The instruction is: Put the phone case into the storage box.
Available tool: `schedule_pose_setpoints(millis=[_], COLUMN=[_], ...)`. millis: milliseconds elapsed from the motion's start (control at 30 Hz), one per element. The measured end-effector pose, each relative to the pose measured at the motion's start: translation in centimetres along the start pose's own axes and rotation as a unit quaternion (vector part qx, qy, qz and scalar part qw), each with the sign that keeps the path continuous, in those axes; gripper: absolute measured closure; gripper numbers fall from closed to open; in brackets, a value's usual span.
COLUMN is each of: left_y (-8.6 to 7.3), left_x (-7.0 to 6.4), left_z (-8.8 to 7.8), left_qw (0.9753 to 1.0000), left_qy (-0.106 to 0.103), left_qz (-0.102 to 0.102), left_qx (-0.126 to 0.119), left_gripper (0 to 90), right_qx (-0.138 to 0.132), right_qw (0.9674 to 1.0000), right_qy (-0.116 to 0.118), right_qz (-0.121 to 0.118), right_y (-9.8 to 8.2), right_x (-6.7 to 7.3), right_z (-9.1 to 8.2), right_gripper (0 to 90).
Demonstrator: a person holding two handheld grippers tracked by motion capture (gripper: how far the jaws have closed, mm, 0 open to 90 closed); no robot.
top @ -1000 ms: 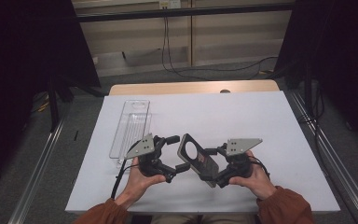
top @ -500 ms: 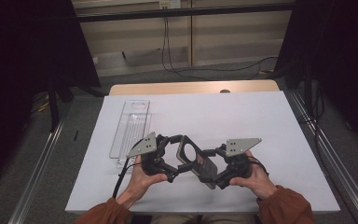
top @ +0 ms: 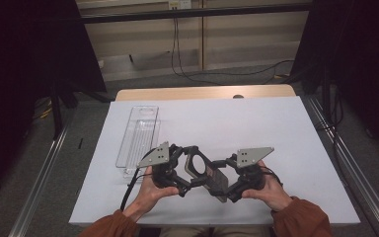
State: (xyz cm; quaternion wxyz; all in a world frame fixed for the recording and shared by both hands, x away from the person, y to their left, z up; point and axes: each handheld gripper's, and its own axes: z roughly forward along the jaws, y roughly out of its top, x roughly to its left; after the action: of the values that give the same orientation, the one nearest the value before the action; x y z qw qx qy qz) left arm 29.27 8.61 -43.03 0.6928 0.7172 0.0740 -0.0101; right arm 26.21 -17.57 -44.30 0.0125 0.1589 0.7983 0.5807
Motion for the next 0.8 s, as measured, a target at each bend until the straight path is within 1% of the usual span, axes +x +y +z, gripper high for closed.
schedule_pose_setpoints(millis=[100, 133, 167, 267, 300, 333, 367, 400, 467, 500, 567, 700, 733, 800], left_y=[0.0, 0.02, 0.05, 0.14, 0.18, 0.18, 0.19, 0.18, 0.17, 0.13, 0.1, 0.12, 0.14, 0.14], left_x=[0.02, 0.06, 0.12, 0.16, 0.2, 0.18, 0.3, 0.35, 0.46, 0.53, 0.53, 0.58, 0.65, 0.6], left_z=[0.0, -0.07, -0.13, -0.34, -0.38, -0.41, -0.46, -0.46, -0.52, -0.5, -0.42, -0.41, -0.43, -0.37], left_qw=[1.0, 0.9999, 0.9999, 0.9997, 0.9997, 0.9996, 0.9996, 0.9997, 0.9996, 0.9996, 0.9996, 0.9997, 0.9996, 0.9996], left_qy=[-0.006, -0.012, -0.013, -0.025, -0.024, -0.028, -0.028, -0.024, -0.027, -0.029, -0.029, -0.026, -0.029, -0.027], left_qz=[-0.003, -0.007, -0.009, -0.007, -0.004, -0.006, -0.002, 0.002, 0.003, 0.002, 0.001, 0.0, 0.003, 0.0], left_qx=[-0.001, 0.002, 0.001, 0.004, 0.005, 0.004, 0.005, 0.005, 0.008, 0.004, 0.002, 0.004, 0.009, 0.007], left_gripper=[0.1, 0.1, 0.1, 0.3, 1.0, 1.7, 2.0, 3.6, 5.6, 8.0, 8.7, 9.8, 10.1, 10.5], right_qx=[-0.002, -0.002, -0.002, -0.002, -0.004, -0.003, -0.002, -0.002, 0.001, 0.003, 0.005, 0.006, 0.006, 0.008], right_qw=[1.0, 1.0, 1.0, 1.0, 1.0, 0.9999, 0.9999, 0.9999, 0.9999, 0.9999, 0.9999, 0.9999, 0.9999, 0.9998], right_qy=[0.003, 0.004, 0.005, 0.009, 0.009, 0.013, 0.01, 0.013, 0.01, 0.009, 0.01, 0.004, 0.001, -0.001], right_qz=[0.0, 0.001, 0.0, -0.001, -0.002, -0.003, -0.005, -0.004, -0.005, -0.008, -0.009, -0.014, -0.015, -0.017], right_y=[-0.02, -0.03, -0.04, -0.07, -0.07, -0.07, -0.08, -0.09, -0.13, -0.16, -0.21, -0.18, -0.17, -0.17], right_x=[-0.03, -0.03, -0.03, -0.03, -0.03, -0.05, -0.05, -0.05, -0.04, -0.02, -0.06, -0.07, -0.07, -0.08], right_z=[0.04, 0.03, 0.03, 0.0, -0.02, -0.01, -0.02, 0.0, 0.03, 0.09, 0.17, 0.13, 0.1, 0.07], right_gripper=[11.8, 11.8, 11.8, 11.8, 11.9, 11.9, 11.9, 11.9, 11.9, 11.9, 11.9, 11.9, 11.9, 11.8])
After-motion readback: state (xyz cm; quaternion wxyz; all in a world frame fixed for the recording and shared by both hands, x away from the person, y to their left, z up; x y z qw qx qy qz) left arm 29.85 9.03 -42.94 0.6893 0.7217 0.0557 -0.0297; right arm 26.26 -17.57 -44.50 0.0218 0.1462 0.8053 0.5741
